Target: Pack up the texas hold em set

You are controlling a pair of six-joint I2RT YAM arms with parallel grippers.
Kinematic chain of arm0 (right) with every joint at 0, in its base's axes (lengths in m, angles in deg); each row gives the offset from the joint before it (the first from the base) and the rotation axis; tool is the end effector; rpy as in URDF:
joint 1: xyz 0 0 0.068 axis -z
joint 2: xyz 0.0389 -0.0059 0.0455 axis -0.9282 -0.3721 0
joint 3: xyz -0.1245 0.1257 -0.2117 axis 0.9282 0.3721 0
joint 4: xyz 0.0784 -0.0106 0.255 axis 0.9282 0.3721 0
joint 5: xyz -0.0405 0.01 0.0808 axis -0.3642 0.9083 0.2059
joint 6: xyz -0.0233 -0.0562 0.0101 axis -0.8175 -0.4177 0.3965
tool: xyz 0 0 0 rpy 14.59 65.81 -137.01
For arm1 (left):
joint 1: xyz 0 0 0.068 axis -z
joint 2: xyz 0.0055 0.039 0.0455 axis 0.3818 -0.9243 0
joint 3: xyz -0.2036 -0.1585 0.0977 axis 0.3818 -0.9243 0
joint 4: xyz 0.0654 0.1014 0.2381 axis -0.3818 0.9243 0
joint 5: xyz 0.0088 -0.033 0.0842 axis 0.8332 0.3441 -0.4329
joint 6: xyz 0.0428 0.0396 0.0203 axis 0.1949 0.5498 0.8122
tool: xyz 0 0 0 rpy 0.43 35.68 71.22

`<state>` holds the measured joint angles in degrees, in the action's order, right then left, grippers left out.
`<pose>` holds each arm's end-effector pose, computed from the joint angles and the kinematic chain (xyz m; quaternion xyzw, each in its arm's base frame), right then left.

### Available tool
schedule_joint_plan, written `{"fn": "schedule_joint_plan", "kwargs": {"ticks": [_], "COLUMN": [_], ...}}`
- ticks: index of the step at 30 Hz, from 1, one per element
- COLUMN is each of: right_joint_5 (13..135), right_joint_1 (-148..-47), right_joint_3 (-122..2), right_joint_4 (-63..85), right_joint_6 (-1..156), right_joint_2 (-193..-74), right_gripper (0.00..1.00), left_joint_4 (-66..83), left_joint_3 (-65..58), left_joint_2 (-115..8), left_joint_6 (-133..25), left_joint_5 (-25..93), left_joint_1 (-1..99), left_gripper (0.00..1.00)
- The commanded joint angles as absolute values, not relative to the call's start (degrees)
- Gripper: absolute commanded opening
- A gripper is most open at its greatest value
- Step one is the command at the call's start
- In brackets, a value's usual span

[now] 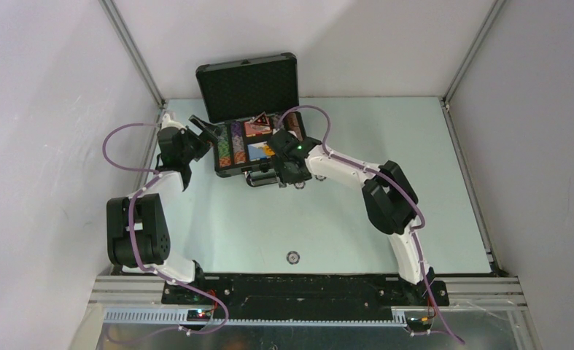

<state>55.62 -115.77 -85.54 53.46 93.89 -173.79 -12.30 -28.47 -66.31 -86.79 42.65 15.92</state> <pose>0.3220 0.3403 0.2031 -0.1837 0.9522 0.0596 0.2368 0.3505 0.0265 0.2249 -0.2643 0.7609 -0.2999 0.5111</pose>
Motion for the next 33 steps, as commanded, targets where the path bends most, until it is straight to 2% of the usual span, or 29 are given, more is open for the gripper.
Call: {"fn": "schedule_joint_plan", "kwargs": {"ticks": [1,8,11,18,33], "right_joint_5": [52.81,52.92,51.28,50.61,50.42], "right_joint_1": [-111.73,-100.70,-97.45,-92.53,-89.20], "right_joint_3": [-82.97,-67.21,-65.71,-63.65,-61.32], "right_joint_4": [53.69,47.17,47.03,46.37,46.40], "right_joint_6": [94.14,95.98,95.63,96.25,95.96], "right_joint_2": [-171.68,-163.44,-162.87,-162.84,-163.28], "right_gripper": [0.62,0.69,0.73,0.73,0.70], "left_joint_4": [-14.30,-14.38,-14.31,-14.33,-14.30], "left_joint_3": [-27.64,-27.55,-27.60,-27.60,-27.52], "left_joint_2": [-66.36,-66.45,-66.48,-66.41,-66.57], "left_joint_6": [-87.08,-87.23,-87.18,-87.16,-87.24], "left_joint_5": [43.54,43.64,43.66,43.55,43.71], "left_joint_1": [15.47,15.50,15.50,15.54,15.49], "left_gripper": [0.98,0.98,0.98,0.98,0.98]}}
